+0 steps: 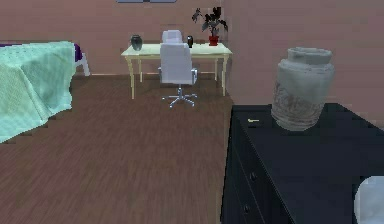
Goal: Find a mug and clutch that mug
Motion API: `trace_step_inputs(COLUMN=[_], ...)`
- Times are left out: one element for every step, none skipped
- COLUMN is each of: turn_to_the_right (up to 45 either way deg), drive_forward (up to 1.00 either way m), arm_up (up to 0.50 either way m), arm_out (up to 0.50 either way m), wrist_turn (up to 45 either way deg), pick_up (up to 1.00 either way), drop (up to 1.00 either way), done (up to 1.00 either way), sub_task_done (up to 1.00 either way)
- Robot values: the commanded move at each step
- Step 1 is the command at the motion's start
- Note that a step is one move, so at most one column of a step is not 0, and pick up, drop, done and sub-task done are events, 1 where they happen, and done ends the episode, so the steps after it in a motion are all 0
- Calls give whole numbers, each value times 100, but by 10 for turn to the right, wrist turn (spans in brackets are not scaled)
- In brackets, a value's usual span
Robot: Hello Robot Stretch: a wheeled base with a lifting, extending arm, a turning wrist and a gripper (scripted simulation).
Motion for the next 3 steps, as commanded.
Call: trace_step_inputs(turn_to_the_right=[0, 0, 0], drive_forward=[0, 0, 0], arm_up=[0, 0, 0], arm_out=[0, 0, 0], wrist_turn=[450, 450, 240], pick_up=[0, 0, 0], drop=[0, 0, 0], done=[0, 0, 0], sub_task_done=[0, 0, 0])
